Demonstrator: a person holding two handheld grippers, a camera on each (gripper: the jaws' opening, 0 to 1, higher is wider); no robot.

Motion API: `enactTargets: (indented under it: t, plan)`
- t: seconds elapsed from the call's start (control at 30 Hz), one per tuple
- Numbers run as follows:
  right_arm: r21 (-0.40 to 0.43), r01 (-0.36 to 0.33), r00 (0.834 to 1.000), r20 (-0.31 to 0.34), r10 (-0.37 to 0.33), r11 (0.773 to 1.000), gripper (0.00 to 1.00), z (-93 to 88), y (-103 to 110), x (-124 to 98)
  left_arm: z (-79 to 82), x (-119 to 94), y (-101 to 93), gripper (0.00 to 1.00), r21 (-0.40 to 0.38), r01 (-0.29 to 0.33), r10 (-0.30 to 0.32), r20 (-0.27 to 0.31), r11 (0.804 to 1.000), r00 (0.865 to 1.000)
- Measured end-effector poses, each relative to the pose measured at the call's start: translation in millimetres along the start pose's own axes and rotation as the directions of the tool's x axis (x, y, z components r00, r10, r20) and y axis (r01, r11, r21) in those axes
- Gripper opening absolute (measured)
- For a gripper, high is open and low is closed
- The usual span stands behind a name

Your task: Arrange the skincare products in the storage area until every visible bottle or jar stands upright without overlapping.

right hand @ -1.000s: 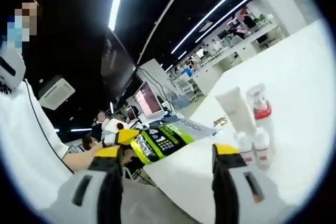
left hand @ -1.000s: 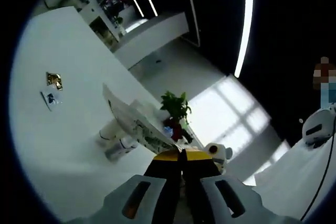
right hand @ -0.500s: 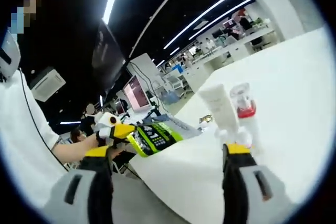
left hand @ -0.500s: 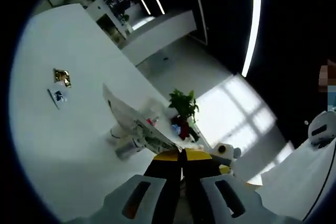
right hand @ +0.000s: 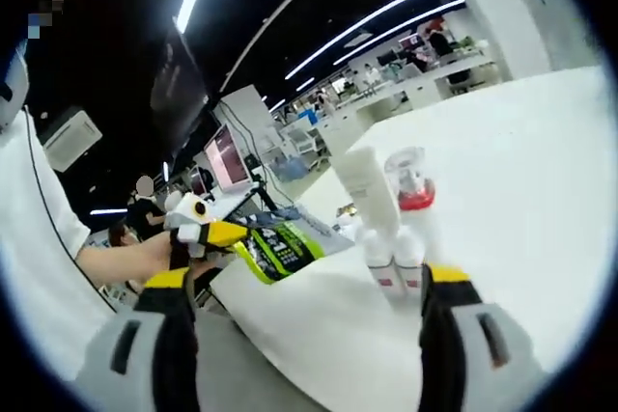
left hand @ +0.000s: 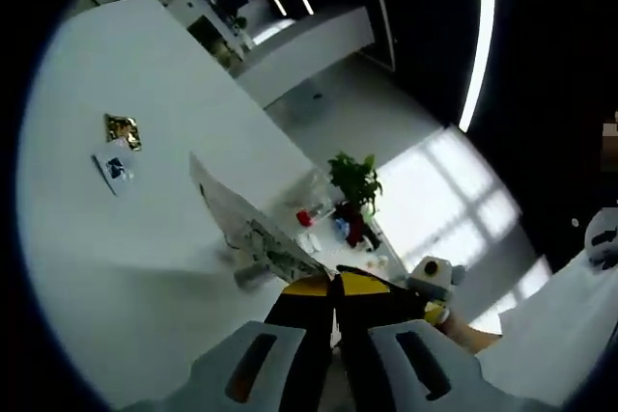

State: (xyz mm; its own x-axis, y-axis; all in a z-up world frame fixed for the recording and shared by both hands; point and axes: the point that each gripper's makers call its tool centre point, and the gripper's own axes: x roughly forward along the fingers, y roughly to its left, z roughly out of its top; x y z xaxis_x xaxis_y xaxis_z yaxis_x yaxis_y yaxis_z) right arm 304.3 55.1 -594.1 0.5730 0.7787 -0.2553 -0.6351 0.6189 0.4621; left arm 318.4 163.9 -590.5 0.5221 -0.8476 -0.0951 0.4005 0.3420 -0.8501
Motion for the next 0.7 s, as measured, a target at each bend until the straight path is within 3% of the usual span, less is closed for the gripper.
enactTargets:
  t: [0.37,0.7]
  plan:
    - [-0.004,0.04,0.999,-0.001,-0.04,0.999,0.98,0.6,-14.3,-8.2,-10.1,13.0,32.7,0.0,0.012,-0.058,0.059,-0.068,0.998,0.996]
    - [0.001,0.072,0.997,-0.001,-0.072,0.997,0.98,-2.3,-22.3,-17.3,-13.1,16.9,45.3,0.0,0.015,-0.077,0.078,-0.097,0.997,0.992]
